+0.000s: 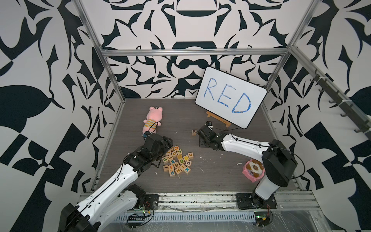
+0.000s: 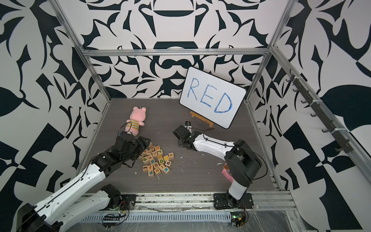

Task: Assemble the uppercase word "red" with letter blocks
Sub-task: Pick up the letter block from the center of the board.

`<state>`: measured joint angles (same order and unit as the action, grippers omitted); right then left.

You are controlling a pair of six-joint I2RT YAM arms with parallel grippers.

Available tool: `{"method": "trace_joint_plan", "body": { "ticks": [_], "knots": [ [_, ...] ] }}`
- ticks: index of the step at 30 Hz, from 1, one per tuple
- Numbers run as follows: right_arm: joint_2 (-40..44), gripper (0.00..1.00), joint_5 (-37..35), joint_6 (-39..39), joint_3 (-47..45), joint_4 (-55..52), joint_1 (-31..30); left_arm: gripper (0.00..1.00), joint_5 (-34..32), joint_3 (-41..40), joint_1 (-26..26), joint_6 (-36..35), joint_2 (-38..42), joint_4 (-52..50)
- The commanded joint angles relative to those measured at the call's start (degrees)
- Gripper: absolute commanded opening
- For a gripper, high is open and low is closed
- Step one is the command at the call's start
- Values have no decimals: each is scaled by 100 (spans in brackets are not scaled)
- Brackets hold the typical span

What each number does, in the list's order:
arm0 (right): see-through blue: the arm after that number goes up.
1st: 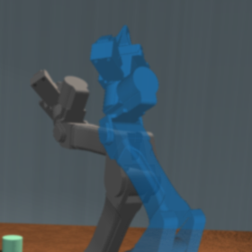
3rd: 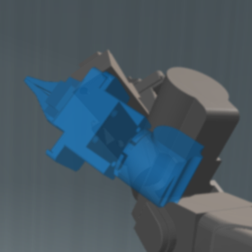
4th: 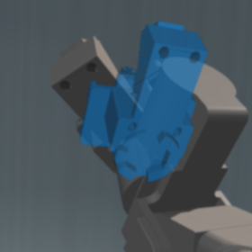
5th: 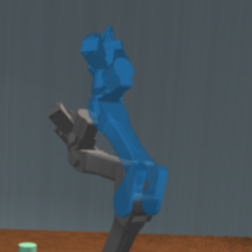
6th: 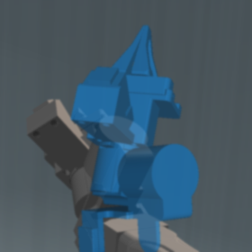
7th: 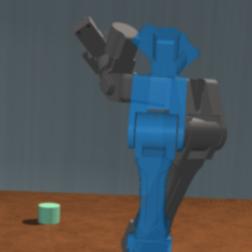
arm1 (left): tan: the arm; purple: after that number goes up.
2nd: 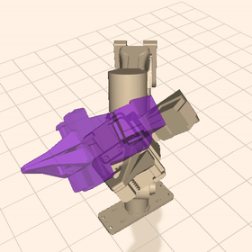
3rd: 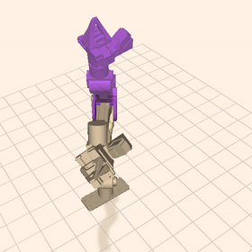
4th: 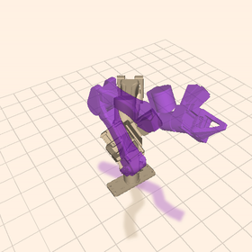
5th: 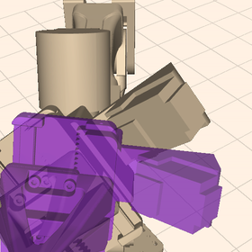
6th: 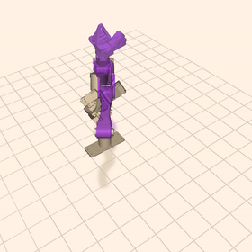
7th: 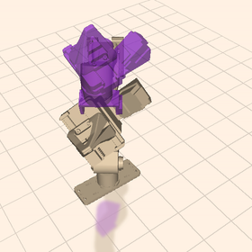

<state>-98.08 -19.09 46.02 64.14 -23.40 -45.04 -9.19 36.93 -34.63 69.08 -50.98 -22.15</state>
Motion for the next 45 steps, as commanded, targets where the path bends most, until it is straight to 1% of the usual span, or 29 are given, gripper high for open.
{"method": "trace_joint_plan", "body": {
  "ticks": [1,6,9,15,17,22,24,25,27,34,38,43,45],
  "knots": [
    [-191,59,-354,344,381,-252,19,78,-7,-107,-17,69,-99,35],
    [-606,57,-473,486,647,-395,4,78,93,-162,-17,-39,-166,232],
    [-836,55,-370,504,767,-408,4,78,78,-238,-17,-47,-99,309],
    [-1151,48,-232,608,855,-384,4,79,-8,-283,-17,-89,-8,237],
    [-1221,41,-185,621,855,-331,4,79,35,-292,-17,-110,4,260],
    [-1232,30,-228,567,858,-355,13,79,65,-199,-17,-165,9,134],
    [-1155,22,-251,359,857,-340,25,79,48,-136,-17,-298,26,55],
    [-1121,20,-273,232,861,-353,38,79,25,-105,-17,-344,44,20],
    [-1029,19,-282,-94,892,-382,125,79,-20,-78,-17,-427,112,-37],
    [-793,18,122,-1370,906,26,561,80,-197,14,-17,-551,214,-326],
    [-902,18,416,-1532,1035,146,750,80,-154,31,-17,-536,144,-312],
    [-1208,18,587,-1604,1370,163,821,80,-79,26,-17,-518,3,-230],
    [-1362,19,539,-1549,1496,124,830,80,-66,48,-17,-518,-34,-250]
  ]
}}
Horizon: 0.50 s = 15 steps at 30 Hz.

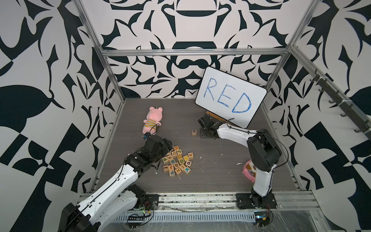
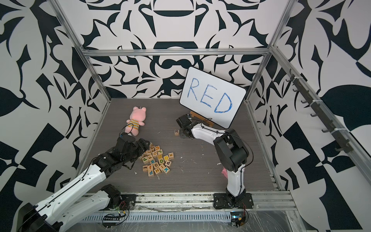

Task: Assemble the uppercase word "red" with letter blocks
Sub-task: Pick up the letter block from the center of the board, then place the letter block at the center of the board.

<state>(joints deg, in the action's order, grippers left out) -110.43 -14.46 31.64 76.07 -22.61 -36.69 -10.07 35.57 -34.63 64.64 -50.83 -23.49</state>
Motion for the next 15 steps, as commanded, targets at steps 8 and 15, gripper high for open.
{"method": "trace_joint_plan", "body": {
  "ticks": [8,15],
  "knots": [
    [-476,20,16,136,624,-28,74,80,112,171,-17,5,-67,-121],
    [-714,21,39,261,792,-67,90,80,117,161,-17,31,-52,-180]
  ]
}}
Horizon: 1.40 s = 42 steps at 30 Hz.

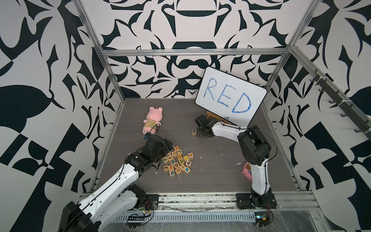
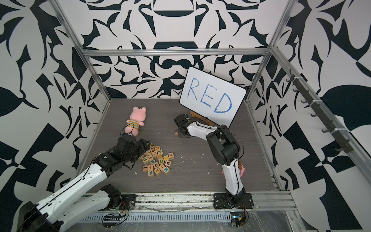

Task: Assemble the uppercase word "red" with letter blocks
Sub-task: Place the letter block at the center of the board.

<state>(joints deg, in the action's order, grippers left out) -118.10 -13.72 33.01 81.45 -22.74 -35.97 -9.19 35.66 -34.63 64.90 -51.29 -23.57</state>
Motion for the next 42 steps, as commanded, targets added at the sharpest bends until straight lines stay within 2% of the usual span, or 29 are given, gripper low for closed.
{"method": "trace_joint_plan", "body": {
  "ticks": [1,5,15,30,42],
  "knots": [
    [18,21,-38,146,281,-59,19,80,23,147,-17,5,-3,-157],
    [-77,23,-44,229,352,-117,37,80,-17,115,-17,-5,-13,-58],
    [-132,35,27,423,389,-76,53,80,19,117,-17,18,-183,46],
    [-231,35,89,596,490,-55,54,80,-91,178,-17,66,-180,-44],
    [-75,39,133,499,467,-89,47,80,-72,222,-17,14,-225,-92]
  ]
}}
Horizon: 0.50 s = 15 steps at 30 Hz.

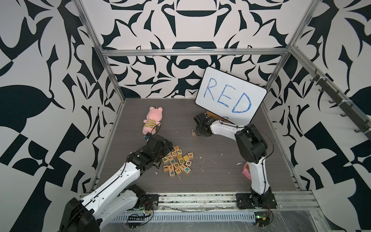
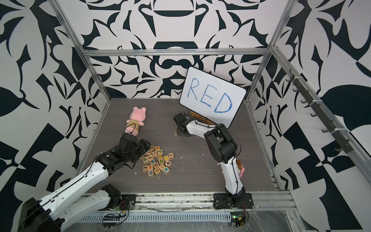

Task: Assemble the uppercase word "red" with letter blocks
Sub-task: Place the letter block at the center of the board.

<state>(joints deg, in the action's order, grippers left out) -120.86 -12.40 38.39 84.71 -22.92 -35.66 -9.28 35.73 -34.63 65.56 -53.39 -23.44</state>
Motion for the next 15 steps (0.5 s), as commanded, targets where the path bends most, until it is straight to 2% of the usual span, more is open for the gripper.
{"method": "trace_joint_plan", "body": {
  "ticks": [1,15],
  "knots": [
    [218,39,-3,-59,134,-102,19,80,-65,222,-17,-52,-7,-113],
    [1249,43,76,-143,-315,-22,-70,81,-147,312,-17,-26,4,-333]
  ]
}}
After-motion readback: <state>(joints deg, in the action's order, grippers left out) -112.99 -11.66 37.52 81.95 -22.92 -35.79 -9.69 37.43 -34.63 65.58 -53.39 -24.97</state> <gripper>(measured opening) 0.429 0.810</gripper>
